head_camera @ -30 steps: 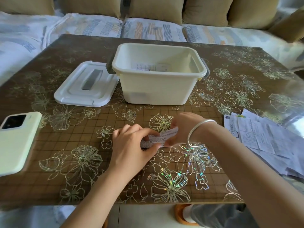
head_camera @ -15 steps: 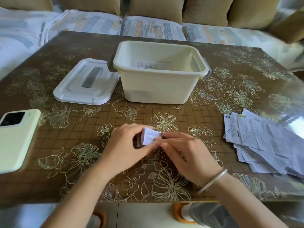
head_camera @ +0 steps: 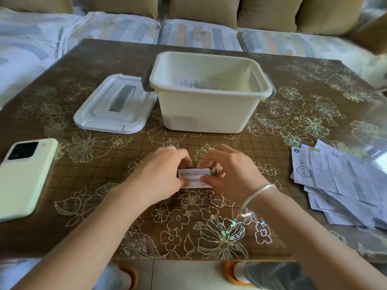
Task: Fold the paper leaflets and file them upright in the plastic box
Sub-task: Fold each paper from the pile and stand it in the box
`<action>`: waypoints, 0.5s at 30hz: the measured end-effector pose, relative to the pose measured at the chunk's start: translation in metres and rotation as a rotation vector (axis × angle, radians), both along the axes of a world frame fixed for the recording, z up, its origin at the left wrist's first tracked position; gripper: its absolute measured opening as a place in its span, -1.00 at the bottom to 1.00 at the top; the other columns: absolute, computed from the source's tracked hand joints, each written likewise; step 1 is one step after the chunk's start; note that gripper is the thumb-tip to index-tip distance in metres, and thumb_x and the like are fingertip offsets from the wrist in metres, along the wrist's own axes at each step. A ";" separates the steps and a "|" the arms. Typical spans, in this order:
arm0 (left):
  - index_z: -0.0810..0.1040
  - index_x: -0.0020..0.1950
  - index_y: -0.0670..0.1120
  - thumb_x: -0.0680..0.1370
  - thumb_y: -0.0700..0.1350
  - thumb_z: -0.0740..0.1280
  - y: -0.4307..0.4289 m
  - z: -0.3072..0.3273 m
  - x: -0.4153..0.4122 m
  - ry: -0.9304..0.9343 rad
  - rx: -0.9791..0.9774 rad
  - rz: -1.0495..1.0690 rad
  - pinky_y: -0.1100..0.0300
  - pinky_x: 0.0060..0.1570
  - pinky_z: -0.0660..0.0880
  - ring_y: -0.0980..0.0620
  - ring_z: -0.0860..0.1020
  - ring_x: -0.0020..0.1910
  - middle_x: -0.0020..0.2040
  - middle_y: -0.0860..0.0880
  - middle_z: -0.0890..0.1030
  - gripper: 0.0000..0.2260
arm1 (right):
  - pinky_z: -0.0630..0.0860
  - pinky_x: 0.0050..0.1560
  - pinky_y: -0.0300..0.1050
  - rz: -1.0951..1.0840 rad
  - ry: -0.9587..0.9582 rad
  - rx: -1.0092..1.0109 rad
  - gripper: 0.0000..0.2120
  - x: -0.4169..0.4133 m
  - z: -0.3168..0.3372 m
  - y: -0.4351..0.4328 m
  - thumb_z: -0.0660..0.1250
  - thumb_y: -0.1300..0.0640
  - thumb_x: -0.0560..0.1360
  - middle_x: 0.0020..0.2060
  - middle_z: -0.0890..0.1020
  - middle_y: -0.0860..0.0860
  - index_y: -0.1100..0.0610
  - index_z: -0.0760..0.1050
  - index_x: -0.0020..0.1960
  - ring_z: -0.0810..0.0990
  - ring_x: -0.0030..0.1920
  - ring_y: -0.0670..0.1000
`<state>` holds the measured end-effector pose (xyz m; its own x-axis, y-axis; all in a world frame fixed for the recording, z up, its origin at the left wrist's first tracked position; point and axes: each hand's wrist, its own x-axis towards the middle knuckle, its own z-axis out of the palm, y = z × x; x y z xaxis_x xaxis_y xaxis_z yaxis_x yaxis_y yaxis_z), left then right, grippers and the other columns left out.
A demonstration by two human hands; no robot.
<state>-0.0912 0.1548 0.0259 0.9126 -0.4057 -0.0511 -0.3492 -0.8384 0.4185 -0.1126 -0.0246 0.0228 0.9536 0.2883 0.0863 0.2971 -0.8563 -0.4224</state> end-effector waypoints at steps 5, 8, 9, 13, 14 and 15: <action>0.55 0.04 0.06 0.40 0.13 0.49 -0.005 0.010 0.008 0.057 0.050 -0.025 0.22 -0.11 0.36 0.12 0.47 -0.03 -0.02 0.11 0.51 -0.70 | 0.46 0.06 -0.14 0.085 0.180 -0.214 -0.59 0.028 0.010 0.016 0.48 -0.04 0.37 0.02 0.57 -0.02 0.02 0.49 0.16 0.53 0.05 0.02; 0.57 -0.04 0.04 0.43 0.10 0.46 -0.003 0.012 0.008 0.021 0.040 -0.043 0.19 -0.04 0.38 0.09 0.41 0.04 -0.01 0.10 0.45 -0.78 | 0.42 -0.06 -0.21 0.123 0.161 -0.272 -0.75 0.027 0.021 0.020 0.44 -0.04 0.42 -0.07 0.54 -0.06 -0.03 0.56 0.07 0.53 -0.03 0.00; 0.56 -0.06 0.05 0.44 0.07 0.47 -0.001 0.015 0.008 -0.014 0.010 -0.051 0.20 -0.04 0.40 0.11 0.41 0.03 -0.01 0.12 0.46 -0.82 | 0.42 -0.08 -0.21 0.122 0.135 -0.262 -0.80 0.026 0.025 0.020 0.43 -0.03 0.44 -0.10 0.51 -0.07 -0.03 0.58 0.04 0.53 -0.06 -0.01; 0.58 -0.20 0.09 0.41 -0.03 0.52 0.009 0.049 0.020 -0.038 -0.260 -0.024 0.36 -0.28 0.42 0.22 0.55 -0.20 -0.25 0.18 0.61 -0.87 | 0.43 -0.19 -0.20 0.067 -0.015 -0.091 -0.86 0.031 0.058 0.012 0.47 -0.01 0.39 -0.20 0.56 -0.10 0.01 0.60 -0.11 0.53 -0.18 -0.03; 0.59 -0.20 0.09 0.41 -0.06 0.52 0.010 0.059 0.021 -0.040 -0.335 -0.017 0.40 -0.26 0.43 0.26 0.56 -0.21 -0.25 0.21 0.61 -0.88 | 0.43 -0.23 -0.22 0.062 -0.049 -0.030 -0.88 0.034 0.068 0.010 0.48 0.00 0.38 -0.25 0.57 -0.13 0.00 0.61 -0.13 0.53 -0.22 -0.05; 0.59 -0.19 0.10 0.41 -0.08 0.51 0.012 0.071 0.028 -0.068 -0.401 -0.012 0.45 -0.25 0.43 0.28 0.56 -0.21 -0.23 0.25 0.61 -0.87 | 0.45 -0.24 -0.22 0.060 -0.083 0.031 -0.91 0.043 0.081 0.008 0.49 0.02 0.37 -0.29 0.59 -0.13 -0.02 0.62 -0.16 0.53 -0.25 -0.08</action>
<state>-0.0629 0.1663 0.0966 0.9033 -0.3922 0.1739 -0.3966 -0.6087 0.6872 -0.0697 -0.0170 0.1036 0.9239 0.3408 0.1739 0.3826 -0.8229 -0.4201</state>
